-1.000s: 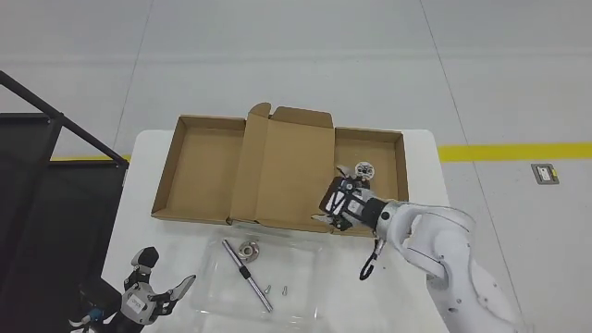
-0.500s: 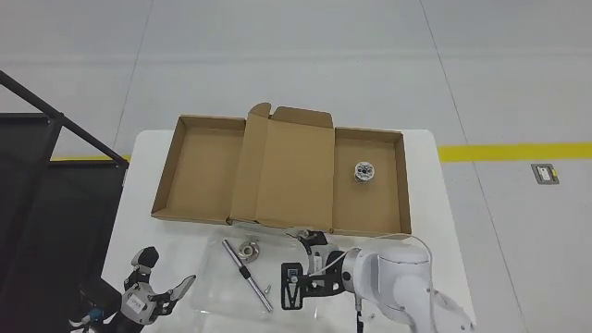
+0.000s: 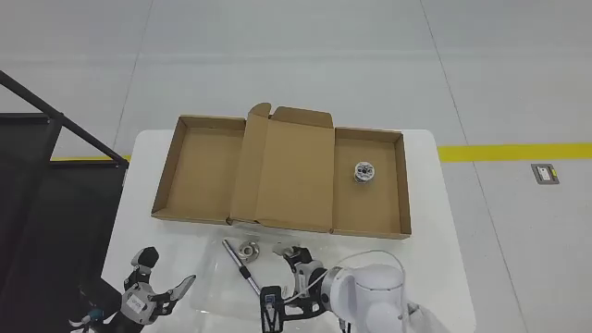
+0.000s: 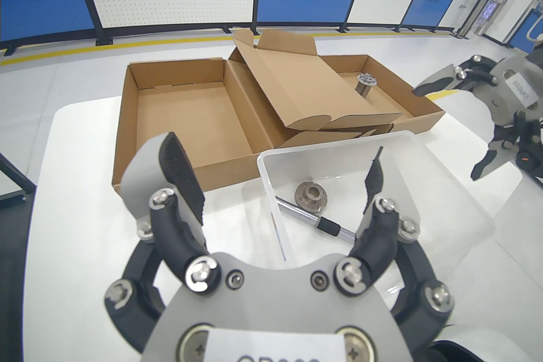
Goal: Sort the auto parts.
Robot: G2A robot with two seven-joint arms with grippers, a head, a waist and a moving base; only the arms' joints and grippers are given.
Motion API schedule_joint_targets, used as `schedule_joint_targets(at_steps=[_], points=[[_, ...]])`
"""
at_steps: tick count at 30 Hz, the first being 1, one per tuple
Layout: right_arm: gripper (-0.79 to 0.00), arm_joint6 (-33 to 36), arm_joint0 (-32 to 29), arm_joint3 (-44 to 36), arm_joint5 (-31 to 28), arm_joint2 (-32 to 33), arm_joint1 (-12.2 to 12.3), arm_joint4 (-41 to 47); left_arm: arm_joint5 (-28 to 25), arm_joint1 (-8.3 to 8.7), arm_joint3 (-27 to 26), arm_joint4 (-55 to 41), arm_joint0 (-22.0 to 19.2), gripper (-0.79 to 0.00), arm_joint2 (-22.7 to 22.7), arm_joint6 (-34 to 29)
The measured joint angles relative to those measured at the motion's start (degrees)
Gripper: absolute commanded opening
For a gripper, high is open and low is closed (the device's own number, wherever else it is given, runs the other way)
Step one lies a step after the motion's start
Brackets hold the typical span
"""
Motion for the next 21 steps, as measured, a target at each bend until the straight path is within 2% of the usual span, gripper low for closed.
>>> schedule_joint_targets(at_steps=[7,17,21], points=[[0.0,5.02,-1.37,-1.1,7.63,-5.44,-1.3,-3.57,0.0,0.0,0.0,0.0,0.0,0.0,0.0,0.0],[0.0,6.01,-1.6,-0.2,7.67,-6.02,-1.44,-3.5,0.0,0.0,0.0,0.0,0.0,0.0,0.0,0.0],[0.0,7.34,-1.02,3.27,10.04,-8.72,-2.24,-6.45,0.0,0.0,0.0,0.0,0.0,0.0,0.0,0.0]])
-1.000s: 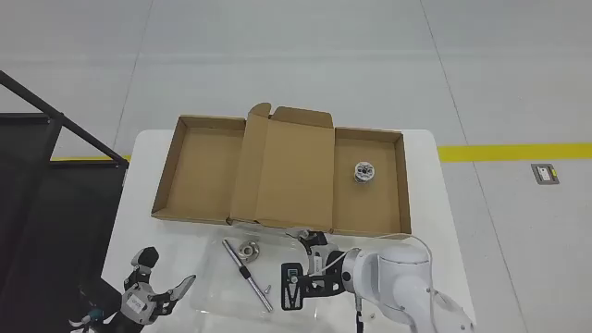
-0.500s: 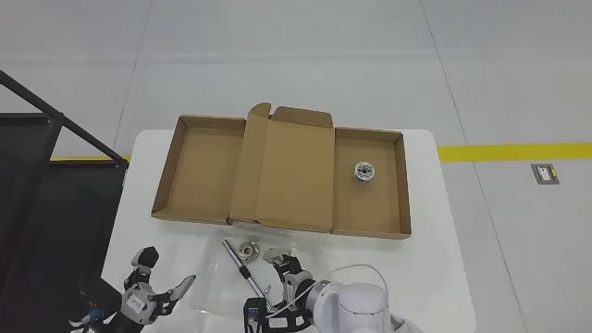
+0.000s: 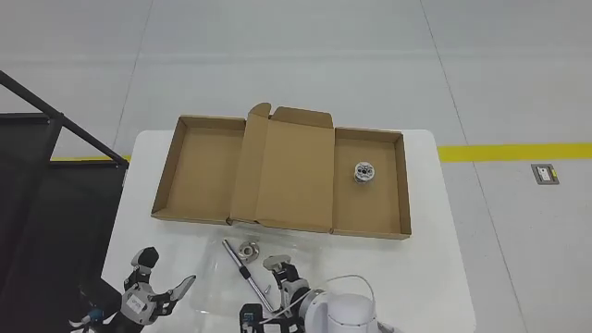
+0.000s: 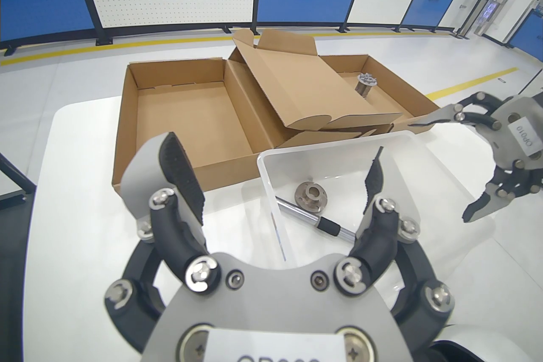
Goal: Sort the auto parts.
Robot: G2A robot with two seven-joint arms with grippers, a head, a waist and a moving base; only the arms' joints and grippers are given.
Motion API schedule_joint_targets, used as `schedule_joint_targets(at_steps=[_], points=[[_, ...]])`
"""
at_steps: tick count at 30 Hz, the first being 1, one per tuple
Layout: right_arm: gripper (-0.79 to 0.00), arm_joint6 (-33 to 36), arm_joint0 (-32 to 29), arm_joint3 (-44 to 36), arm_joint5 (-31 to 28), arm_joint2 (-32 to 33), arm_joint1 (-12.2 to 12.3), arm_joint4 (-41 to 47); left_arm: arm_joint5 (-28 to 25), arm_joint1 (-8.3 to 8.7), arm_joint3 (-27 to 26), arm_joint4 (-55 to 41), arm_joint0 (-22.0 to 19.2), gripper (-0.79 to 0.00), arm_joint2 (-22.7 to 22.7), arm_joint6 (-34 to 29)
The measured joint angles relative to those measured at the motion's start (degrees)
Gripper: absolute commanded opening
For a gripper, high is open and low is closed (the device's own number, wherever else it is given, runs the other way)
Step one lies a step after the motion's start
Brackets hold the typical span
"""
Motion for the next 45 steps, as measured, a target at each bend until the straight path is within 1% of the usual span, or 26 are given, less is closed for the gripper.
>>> schedule_joint_targets(at_steps=[3,8,9,10,11,12,13,16,17,22,26,29,35,39,42,45], points=[[0.0,0.74,1.1,2.67,0.95,-1.13,-0.8,0.54,0.0,0.0,0.0,0.0,0.0,0.0,0.0,0.0],[0.0,1.38,2.03,5.62,-0.62,-1.07,-1.4,2.42,0.0,0.0,0.0,0.0,0.0,0.0,0.0,0.0],[-0.04,1.61,2.07,5.96,-1.04,-1.1,-1.46,2.62,0.0,0.0,0.0,0.0,0.0,0.0,0.0,0.0],[-0.102,1.87,2.13,6.38,-1.53,-1.18,-1.56,2.84,0.0,0.0,0.0,0.0,0.0,0.0,0.0,0.0],[-0.191,2.07,2.18,6.71,-1.88,-1.25,-1.63,2.97,0.0,0.0,0.0,0.0,0.0,0.0,0.0,0.0],[-0.212,2.28,2.25,7.1,-2.26,-1.29,-1.7,3.15,0.0,0.0,0.0,0.0,0.0,0.0,0.0,0.0],[-0.252,2.65,2.42,7.74,-2.75,-1.27,-1.81,3.52,0.0,0.0,0.0,0.0,0.0,0.0,0.0,0.0],[-0.249,3.73,3.27,9.96,-3.76,-0.96,-2.24,5.31,0.0,0.0,0.0,0.0,0.0,0.0,0.0,0.0],[-0.262,3.85,3.7,10.85,-4.26,-0.9,-2.41,6.07,0.0,0.0,0.0,0.0,0.0,0.0,0.0,0.0],[-0.246,4.95,6.92,16.76,-6.66,-1.09,-3.64,10.65,0.0,0.0,0.0,0.0,0.0,0.0,0.0,0.0],[-0.302,5.29,9.5,20.7,-7.76,-1.7,-4.65,13.37,0.0,0.0,0.0,0.0,0.0,0.0,0.0,0.0],[-0.397,5.47,11.01,23.13,-7.97,-2.3,-5.32,14.53,0.0,0.0,0.0,0.0,0.0,0.0,0.0,0.0],[-0.434,7.08,13.16,27.05,-7.9,-4.13,-6.84,16.86,0.0,0.0,0.0,0.0,0.0,0.0,0.0,0.0],[-0.431,7.67,14.06,28.82,-7.84,-4.84,-7.56,17.95,0.0,0.0,0.0,0.0,0.0,0.0,0.0,0.0],[-0.443,8.04,14.48,29.77,-7.7,-5.11,-7.96,18.54,0.0,0.0,0.0,0.0,0.0,0.0,0.0,0.0],[-0.493,8.4,14.84,30.58,-7.75,-5.34,-8.29,19.03,0.0,0.0,0.0,0.0,0.0,0.0,0.0,0.0]])
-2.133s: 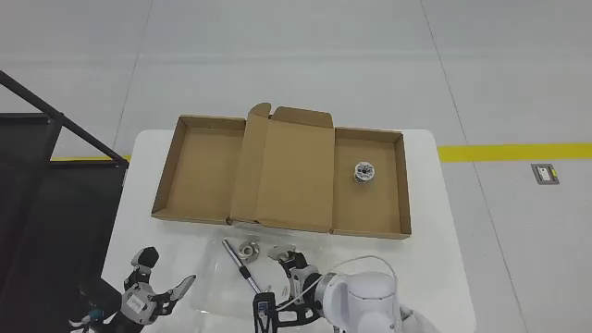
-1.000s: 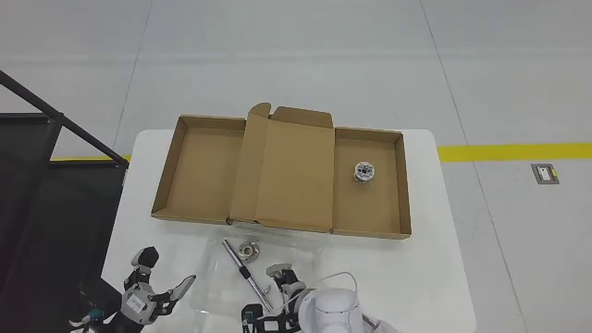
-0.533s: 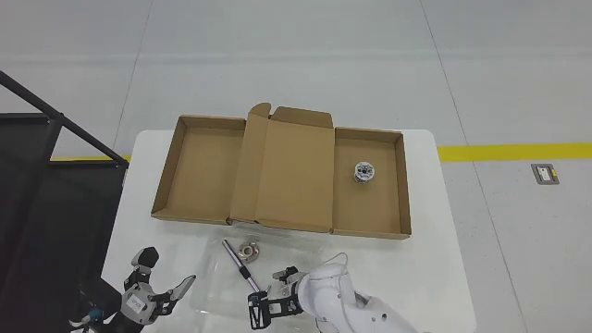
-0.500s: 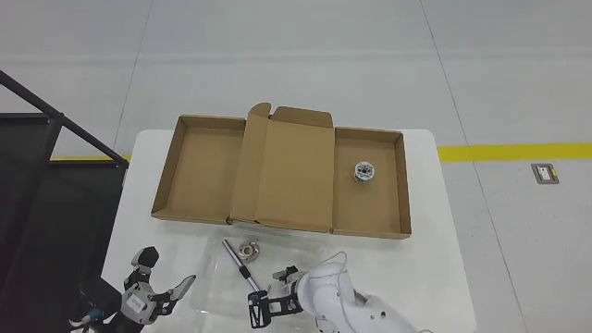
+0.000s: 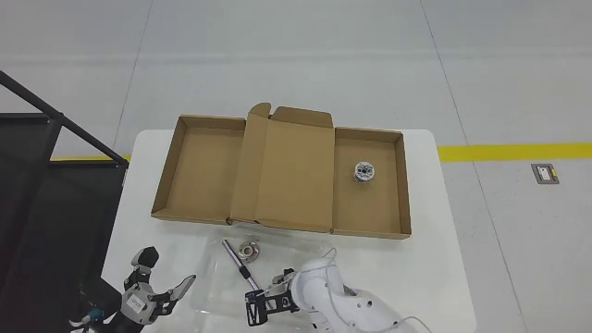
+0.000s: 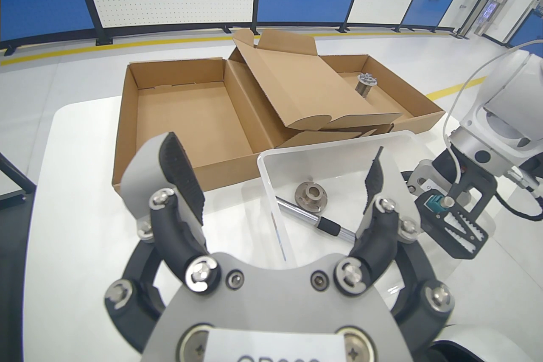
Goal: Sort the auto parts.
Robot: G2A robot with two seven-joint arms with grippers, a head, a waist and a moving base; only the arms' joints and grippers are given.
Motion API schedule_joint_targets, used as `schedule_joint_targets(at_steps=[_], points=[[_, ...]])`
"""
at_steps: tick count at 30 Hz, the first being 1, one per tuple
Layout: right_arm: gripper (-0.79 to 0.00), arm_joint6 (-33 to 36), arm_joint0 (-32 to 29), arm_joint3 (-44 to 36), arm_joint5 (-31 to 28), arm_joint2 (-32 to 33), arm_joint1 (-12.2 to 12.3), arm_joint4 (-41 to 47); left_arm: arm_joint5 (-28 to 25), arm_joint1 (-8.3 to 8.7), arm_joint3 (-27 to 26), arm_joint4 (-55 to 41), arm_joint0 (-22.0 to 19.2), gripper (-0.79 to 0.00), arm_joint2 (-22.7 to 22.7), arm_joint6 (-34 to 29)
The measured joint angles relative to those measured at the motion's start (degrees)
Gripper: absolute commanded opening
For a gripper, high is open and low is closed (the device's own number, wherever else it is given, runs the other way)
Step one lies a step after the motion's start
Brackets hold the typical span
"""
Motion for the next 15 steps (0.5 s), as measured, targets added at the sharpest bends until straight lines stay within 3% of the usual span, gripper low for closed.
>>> schedule_joint_targets(at_steps=[2,4,15], points=[[-0.6,0.22,0.21,0.42,0.01,-0.17,-0.22,0.23,0.0,0.0,0.0,0.0,0.0,0.0,0.0,0.0],[-0.785,0.57,0.43,0.82,-0.06,-0.27,-0.41,0.5,0.0,0.0,0.0,0.0,0.0,0.0,0.0,0.0],[-0.785,0.21,-0.34,-2.24,1.23,0.86,-0.24,-0.74,0.0,0.0,0.0,0.0,0.0,0.0,0.0,0.0]])
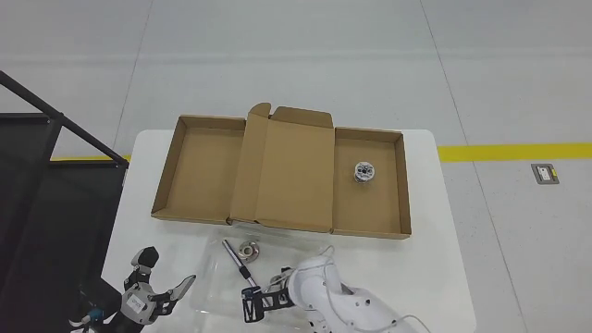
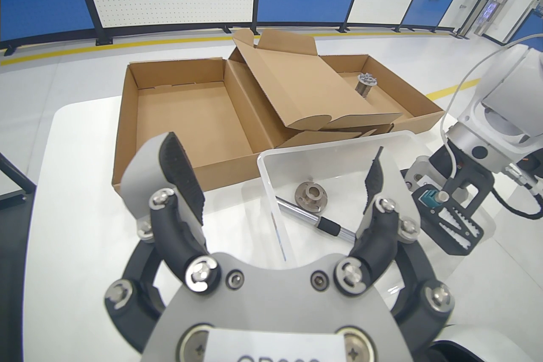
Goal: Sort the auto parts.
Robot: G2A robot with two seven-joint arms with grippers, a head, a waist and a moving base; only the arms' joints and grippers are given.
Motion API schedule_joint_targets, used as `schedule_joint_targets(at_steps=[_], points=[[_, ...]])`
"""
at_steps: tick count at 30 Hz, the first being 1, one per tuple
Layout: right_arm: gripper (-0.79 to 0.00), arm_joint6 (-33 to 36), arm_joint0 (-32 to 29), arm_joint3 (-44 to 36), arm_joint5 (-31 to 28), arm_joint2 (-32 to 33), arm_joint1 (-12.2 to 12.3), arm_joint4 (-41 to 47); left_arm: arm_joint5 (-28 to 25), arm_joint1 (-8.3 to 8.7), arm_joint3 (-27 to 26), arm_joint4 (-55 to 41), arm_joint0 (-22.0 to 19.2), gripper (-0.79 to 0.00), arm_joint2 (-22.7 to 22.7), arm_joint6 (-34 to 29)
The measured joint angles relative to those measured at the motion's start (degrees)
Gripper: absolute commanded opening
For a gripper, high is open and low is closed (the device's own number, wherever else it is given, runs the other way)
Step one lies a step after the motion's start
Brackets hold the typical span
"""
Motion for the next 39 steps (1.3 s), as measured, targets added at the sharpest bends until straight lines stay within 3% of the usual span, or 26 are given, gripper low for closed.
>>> schedule_joint_targets(at_steps=[8,13,17,24,29,33,39], points=[[-0.785,-6.07,-8.89,-16.84,-0.17,6.64,4.31,-8.67,0.0,0.0,0.0,0.0,0.0,0.0,0.0,0.0],[-0.785,-20.54,-19.51,-32.01,3.93,13.49,8.48,-20.42,0.0,0.0,0.0,0.0,0.0,0.0,0.0,0.0],[-0.785,-27.56,-25.23,-36.06,8.74,15.74,9.85,-29.56,0.0,0.0,0.0,0.0,0.0,0.0,0.0,0.0],[-0.785,-26.71,-24.17,-35.72,7.95,15.65,9.77,-26.52,0.0,0.0,0.0,0.0,0.0,0.0,0.0,0.0],[-0.785,-29.34,-21.56,-32.47,11.56,17.17,8.98,-20.53,0.0,0.0,0.0,0.0,0.0,0.0,0.0,0.0],[-0.785,-40.46,-20.69,-32.42,11.03,22.2,9.49,-13.26,0.0,0.0,0.0,0.0,0.0,0.0,0.0,0.0],[-0.785,-64.95,-23.11,-31.26,3.48,32.41,11.78,-7.15,0.0,0.0,0.0,0.0,0.0,0.0,0.0,0.0]])
